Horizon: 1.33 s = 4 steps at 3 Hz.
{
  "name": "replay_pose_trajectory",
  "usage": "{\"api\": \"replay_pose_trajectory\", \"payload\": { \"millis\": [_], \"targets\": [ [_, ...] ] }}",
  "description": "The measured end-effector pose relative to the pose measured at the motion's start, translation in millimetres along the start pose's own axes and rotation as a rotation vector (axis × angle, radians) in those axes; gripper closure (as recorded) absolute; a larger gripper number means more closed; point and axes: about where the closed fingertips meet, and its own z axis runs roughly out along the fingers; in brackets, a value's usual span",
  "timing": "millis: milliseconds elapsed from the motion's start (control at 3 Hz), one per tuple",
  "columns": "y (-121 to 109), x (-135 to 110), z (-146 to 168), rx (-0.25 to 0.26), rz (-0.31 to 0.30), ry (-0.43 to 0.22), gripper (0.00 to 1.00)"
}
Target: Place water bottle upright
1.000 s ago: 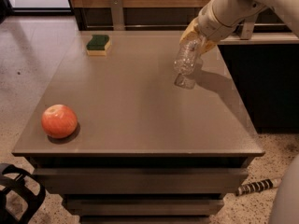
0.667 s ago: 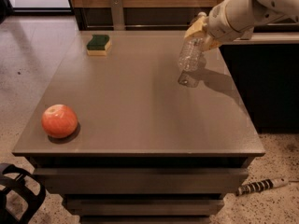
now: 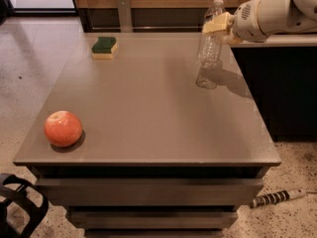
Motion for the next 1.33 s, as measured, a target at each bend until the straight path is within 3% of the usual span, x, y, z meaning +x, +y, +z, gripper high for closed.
{"api": "replay_pose_trajectory", "payload": {
  "millis": [333,667,1000,1333],
  "targets": [
    [1,-10,-9,-0.063,-0.098,-0.040,1.00],
    [6,-12,-17,-0.107,-0.233,-0.087,1.00],
    [6,-12,-17,-0.107,-0.233,-0.087,1.00],
    [19,-11,-19,-0.121,-0.322,-0.092,1.00]
  ]
}}
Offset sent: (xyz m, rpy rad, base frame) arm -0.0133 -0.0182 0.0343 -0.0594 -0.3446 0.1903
